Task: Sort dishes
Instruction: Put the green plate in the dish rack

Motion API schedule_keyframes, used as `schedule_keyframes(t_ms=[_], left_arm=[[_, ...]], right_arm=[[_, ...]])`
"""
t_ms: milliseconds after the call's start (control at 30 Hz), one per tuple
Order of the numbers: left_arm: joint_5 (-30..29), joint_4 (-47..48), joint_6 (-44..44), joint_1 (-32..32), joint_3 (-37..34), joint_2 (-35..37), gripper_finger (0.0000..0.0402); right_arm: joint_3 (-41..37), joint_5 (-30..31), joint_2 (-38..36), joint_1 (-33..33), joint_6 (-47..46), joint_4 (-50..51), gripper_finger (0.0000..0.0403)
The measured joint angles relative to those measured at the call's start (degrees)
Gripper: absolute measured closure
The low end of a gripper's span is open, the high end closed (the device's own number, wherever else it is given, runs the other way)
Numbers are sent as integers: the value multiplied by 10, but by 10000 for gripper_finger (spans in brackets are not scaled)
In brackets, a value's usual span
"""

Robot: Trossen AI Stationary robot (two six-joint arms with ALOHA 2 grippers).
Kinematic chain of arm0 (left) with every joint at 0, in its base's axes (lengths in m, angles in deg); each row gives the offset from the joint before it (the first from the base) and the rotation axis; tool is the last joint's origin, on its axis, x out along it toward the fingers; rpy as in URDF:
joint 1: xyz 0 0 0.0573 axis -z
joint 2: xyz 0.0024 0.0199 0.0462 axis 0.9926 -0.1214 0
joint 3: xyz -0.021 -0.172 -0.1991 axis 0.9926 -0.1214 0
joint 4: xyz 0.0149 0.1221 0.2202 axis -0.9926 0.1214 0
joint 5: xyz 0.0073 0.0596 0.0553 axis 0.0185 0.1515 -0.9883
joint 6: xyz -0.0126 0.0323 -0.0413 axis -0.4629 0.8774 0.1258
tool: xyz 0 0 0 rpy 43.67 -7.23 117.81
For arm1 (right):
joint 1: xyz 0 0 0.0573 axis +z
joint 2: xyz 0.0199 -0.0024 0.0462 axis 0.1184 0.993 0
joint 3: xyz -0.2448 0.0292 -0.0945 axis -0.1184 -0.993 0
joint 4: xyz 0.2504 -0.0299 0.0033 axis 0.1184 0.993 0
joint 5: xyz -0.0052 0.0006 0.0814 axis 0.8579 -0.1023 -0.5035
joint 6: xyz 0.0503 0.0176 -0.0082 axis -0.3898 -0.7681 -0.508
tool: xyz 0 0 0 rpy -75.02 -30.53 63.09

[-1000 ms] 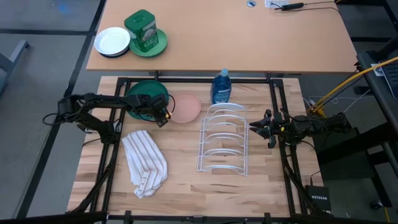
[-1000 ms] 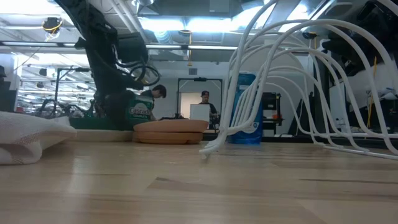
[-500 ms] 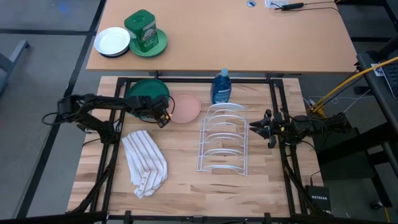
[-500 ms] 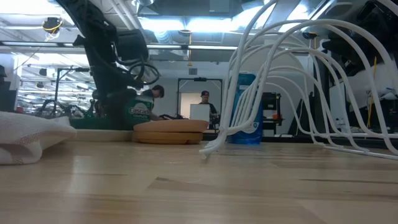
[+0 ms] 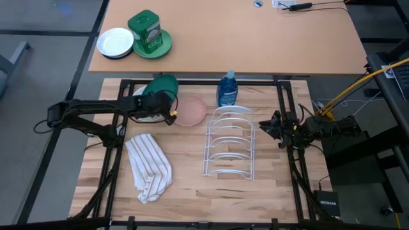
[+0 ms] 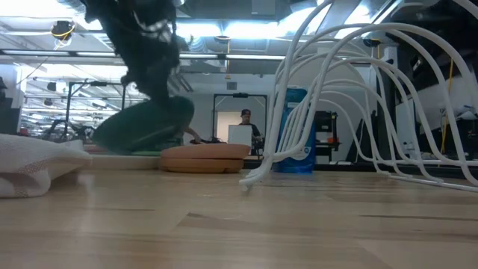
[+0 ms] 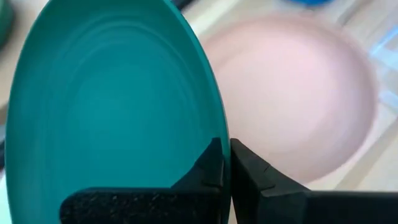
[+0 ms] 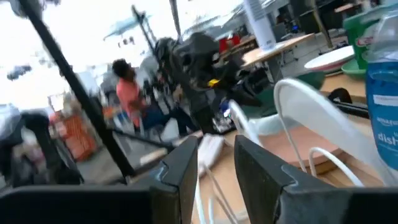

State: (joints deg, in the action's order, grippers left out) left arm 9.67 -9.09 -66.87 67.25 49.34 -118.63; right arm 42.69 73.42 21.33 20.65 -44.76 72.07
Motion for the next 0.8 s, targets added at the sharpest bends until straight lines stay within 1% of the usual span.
schedule_keyframes(t_ms=[167,267,367,500,633,700,800], left_arm=[[-32,-10,-4,24,13,47,401],[-50,-51,-3,46,13,72,401],[-75,-93,24,74,13,89,401],[-135,-159,79,119,13,93,401],[-197,-252,156,167,13,84,401],[-218,-311,200,189,13,73,401],[-231,-406,273,215,13,51,402]], right_arm=[[0,51,0,0,-90,-29,292],[0,86,0,0,-163,-44,292],[0,114,0,0,-221,-66,292],[0,146,0,0,-250,-100,292],[0,174,0,0,-270,-136,292],[0,191,0,0,-271,-145,292],[0,208,0,0,-272,-159,292]])
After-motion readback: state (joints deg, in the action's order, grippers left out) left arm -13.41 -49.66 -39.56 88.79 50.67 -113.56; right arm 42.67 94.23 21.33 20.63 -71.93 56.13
